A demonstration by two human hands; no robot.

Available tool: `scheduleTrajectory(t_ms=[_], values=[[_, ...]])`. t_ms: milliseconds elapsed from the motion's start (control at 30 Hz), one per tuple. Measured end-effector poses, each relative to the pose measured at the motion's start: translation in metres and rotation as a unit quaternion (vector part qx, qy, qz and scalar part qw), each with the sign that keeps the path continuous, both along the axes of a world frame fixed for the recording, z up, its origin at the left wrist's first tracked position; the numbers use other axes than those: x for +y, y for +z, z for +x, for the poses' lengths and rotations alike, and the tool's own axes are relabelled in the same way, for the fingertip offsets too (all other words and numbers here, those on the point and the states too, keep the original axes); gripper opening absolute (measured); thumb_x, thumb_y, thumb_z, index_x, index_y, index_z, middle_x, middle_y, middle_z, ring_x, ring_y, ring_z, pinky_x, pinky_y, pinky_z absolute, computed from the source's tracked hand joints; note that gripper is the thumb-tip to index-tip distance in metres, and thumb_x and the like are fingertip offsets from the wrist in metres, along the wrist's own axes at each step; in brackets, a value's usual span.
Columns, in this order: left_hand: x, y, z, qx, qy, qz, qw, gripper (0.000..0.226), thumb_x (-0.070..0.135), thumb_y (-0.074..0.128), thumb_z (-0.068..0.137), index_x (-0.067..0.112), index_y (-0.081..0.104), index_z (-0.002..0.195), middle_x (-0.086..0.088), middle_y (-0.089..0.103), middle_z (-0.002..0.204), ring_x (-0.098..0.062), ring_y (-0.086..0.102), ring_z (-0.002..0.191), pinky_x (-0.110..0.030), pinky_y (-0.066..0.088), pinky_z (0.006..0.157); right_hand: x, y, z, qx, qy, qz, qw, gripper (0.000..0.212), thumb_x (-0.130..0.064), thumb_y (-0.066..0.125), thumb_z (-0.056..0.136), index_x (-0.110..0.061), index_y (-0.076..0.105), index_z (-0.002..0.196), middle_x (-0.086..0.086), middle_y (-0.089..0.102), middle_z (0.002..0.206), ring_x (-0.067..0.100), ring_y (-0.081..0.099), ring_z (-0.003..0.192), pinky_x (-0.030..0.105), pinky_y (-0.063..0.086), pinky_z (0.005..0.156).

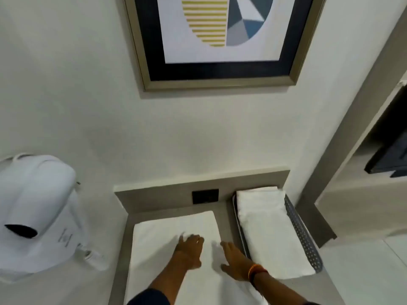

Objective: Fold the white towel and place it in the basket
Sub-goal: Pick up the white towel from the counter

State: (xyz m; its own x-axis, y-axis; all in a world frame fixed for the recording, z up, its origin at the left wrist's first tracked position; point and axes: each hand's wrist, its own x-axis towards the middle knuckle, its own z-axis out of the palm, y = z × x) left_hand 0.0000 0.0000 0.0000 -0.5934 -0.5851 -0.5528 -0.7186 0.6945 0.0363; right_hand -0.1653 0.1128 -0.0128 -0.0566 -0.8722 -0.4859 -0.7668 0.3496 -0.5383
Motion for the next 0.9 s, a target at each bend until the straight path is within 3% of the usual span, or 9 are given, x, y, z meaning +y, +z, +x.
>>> scheduleTrajectory(t_ms=[67, 167, 300, 367, 500, 633, 767, 833, 900], values=[[0.006, -0.020, -0.003, -0.016, 0.016, 0.049, 0.999, 0.084, 0.032, 0.059, 0.097, 0.014, 0.007, 0.161, -0.008, 0.003, 0.171, -0.027, 0.004, 0.158, -0.049, 0.011, 0.128, 0.004, -0.022, 0.003, -0.005, -0.017, 0.059, 0.998, 0.095, -0.032, 0.066, 0.094, -0.007, 0.004, 0.160, 0.015, 0.013, 0.167, 0.033, 0.022, 0.152, 0.043, 0.024, 0.125], [0.011, -0.039, -0.008, -0.010, 0.013, 0.013, 1.000, 0.080, 0.030, 0.060, 0.097, 0.013, 0.014, 0.160, -0.011, 0.009, 0.169, -0.033, 0.010, 0.156, -0.050, 0.024, 0.124, 0.011, -0.047, 0.007, 0.046, -0.023, 0.055, 0.997, 0.104, -0.045, 0.069, 0.087, -0.014, 0.003, 0.161, 0.011, 0.012, 0.168, 0.032, 0.019, 0.153, 0.046, 0.024, 0.125], [0.005, -0.049, -0.017, 0.005, -0.094, -0.056, 0.994, 0.080, 0.036, 0.061, 0.097, 0.018, 0.016, 0.160, -0.010, 0.013, 0.169, -0.033, 0.010, 0.157, -0.059, 0.011, 0.126, 0.001, -0.052, 0.010, 0.089, -0.035, 0.026, 0.995, 0.108, -0.046, 0.076, 0.077, -0.014, 0.013, 0.159, 0.015, 0.033, 0.158, 0.036, 0.037, 0.142, 0.045, 0.035, 0.118], [0.001, -0.048, -0.022, -0.004, -0.152, -0.059, 0.987, 0.079, 0.037, 0.065, 0.094, 0.017, 0.024, 0.158, -0.010, 0.026, 0.166, -0.032, 0.020, 0.155, -0.063, 0.002, 0.124, -0.005, -0.046, 0.005, 0.039, -0.070, 0.052, 0.995, 0.102, -0.033, 0.081, 0.075, -0.014, 0.022, 0.156, 0.016, 0.049, 0.147, 0.035, 0.052, 0.132, 0.040, 0.045, 0.110], [-0.012, -0.033, -0.026, -0.039, -0.193, -0.061, 0.978, 0.067, 0.043, 0.071, 0.087, 0.015, 0.047, 0.143, -0.012, 0.056, 0.146, -0.032, 0.049, 0.137, -0.060, 0.004, 0.125, -0.002, -0.030, -0.004, -0.022, -0.045, 0.067, 0.997, 0.072, -0.016, 0.078, 0.075, -0.015, 0.051, 0.142, 0.008, 0.068, 0.127, 0.018, 0.064, 0.105, 0.028, 0.055, 0.093], [-0.037, -0.001, -0.005, -0.064, -0.141, -0.013, 0.988, 0.054, 0.038, 0.073, 0.087, 0.012, 0.059, 0.131, -0.011, 0.062, 0.139, -0.028, 0.053, 0.133, -0.051, 0.014, 0.125, 0.013, -0.015, -0.008, -0.050, 0.023, 0.076, 0.996, 0.066, -0.010, 0.076, 0.077, -0.013, 0.055, 0.139, 0.008, 0.065, 0.134, 0.023, 0.062, 0.117, 0.032, 0.052, 0.102], [-0.060, 0.055, 0.020, -0.074, -0.046, 0.025, 0.996, 0.064, 0.039, 0.077, 0.084, 0.011, 0.052, 0.137, -0.011, 0.057, 0.141, -0.030, 0.057, 0.127, -0.043, 0.040, 0.113, 0.013, 0.017, -0.031, 0.024, 0.108, 0.106, 0.988, 0.085, -0.018, 0.078, 0.081, -0.021, 0.035, 0.154, 0.012, 0.058, 0.142, 0.028, 0.056, 0.129, 0.025, 0.042, 0.100], [-0.071, 0.088, 0.031, -0.075, -0.008, 0.035, 0.997, 0.067, 0.034, 0.078, 0.085, 0.007, 0.050, 0.140, -0.014, 0.054, 0.145, -0.032, 0.056, 0.129, -0.044, 0.045, 0.110, -0.003, 0.044, -0.045, 0.057, 0.113, 0.093, 0.988, 0.075, -0.026, 0.078, 0.084, -0.016, 0.043, 0.150, 0.016, 0.059, 0.138, 0.030, 0.057, 0.126, 0.023, 0.041, 0.094], [-0.080, 0.131, 0.044, -0.063, 0.036, 0.028, 0.997, 0.074, 0.028, 0.078, 0.087, 0.005, 0.043, 0.148, -0.015, 0.046, 0.153, -0.034, 0.048, 0.138, -0.045, 0.040, 0.116, -0.027, 0.083, -0.054, 0.102, 0.120, 0.057, 0.986, 0.055, -0.030, 0.078, 0.084, -0.010, 0.060, 0.133, 0.017, 0.064, 0.130, 0.031, 0.059, 0.121, 0.023, 0.041, 0.086]])
